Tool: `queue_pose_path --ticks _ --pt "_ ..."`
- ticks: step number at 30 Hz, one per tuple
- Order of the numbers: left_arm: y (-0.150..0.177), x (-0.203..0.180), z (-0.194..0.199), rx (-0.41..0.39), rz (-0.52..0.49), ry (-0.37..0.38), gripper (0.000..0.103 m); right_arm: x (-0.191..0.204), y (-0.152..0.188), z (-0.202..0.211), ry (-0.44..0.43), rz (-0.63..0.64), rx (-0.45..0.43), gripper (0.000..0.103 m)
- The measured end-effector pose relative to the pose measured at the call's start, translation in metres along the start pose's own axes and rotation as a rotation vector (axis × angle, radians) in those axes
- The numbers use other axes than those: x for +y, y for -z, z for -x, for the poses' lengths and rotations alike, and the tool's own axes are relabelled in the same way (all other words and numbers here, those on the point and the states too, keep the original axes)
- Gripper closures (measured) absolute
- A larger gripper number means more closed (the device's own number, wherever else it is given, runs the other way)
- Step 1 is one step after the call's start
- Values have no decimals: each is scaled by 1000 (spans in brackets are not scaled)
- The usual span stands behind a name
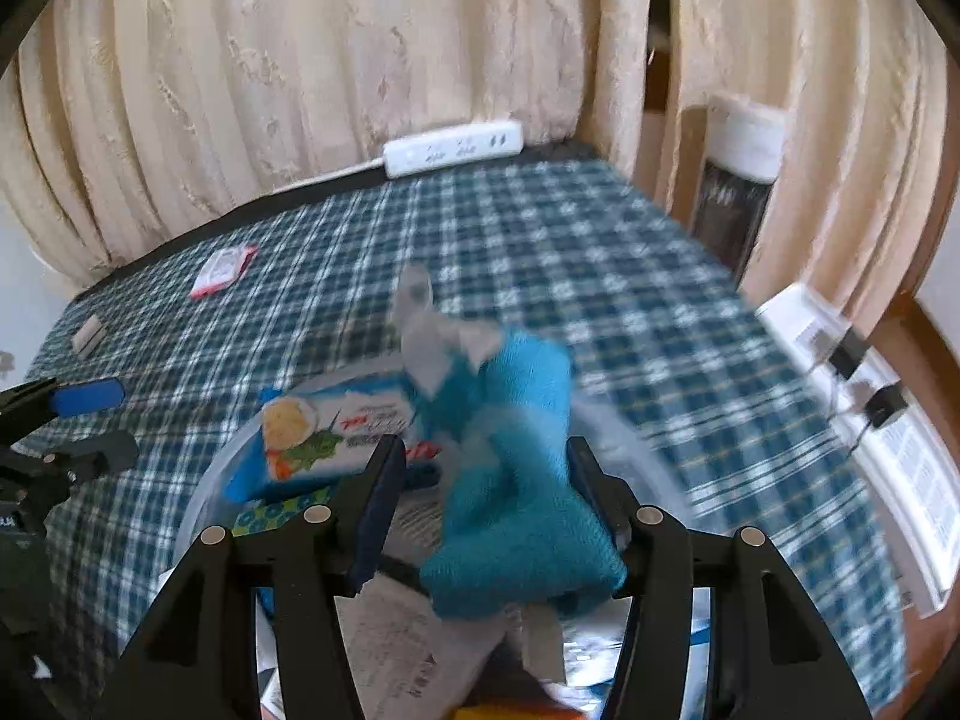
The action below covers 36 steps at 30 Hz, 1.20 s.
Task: Organize objects
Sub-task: 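Lower the teal pouch into the basin and open the right gripper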
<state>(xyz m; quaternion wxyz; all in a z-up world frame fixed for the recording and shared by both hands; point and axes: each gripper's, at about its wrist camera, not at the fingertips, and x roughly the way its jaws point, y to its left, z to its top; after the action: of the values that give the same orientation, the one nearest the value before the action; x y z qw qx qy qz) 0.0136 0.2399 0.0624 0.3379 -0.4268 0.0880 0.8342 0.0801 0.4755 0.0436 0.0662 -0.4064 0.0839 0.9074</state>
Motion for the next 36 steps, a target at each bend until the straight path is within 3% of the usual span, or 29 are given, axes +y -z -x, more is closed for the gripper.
queue_pose_path --ticks 11,17,22,28,36 --pt "3 13 6 -11 32 -4 22 -1 2 26 49 -35 -33 47" --pt "10 16 9 -9 37 -2 22 -17 -9 41 95 -127 -89 45" --pt "14 24 16 -20 56 -12 22 -22 -26 40 40 -202 -131 45" --pt "15 34 21 -24 77 -26 22 -19 -32 13 -54 -225 -66 45" --pt "18 38 18 -15 92 -22 22 -12 -7 -13 -68 -192 51 46"
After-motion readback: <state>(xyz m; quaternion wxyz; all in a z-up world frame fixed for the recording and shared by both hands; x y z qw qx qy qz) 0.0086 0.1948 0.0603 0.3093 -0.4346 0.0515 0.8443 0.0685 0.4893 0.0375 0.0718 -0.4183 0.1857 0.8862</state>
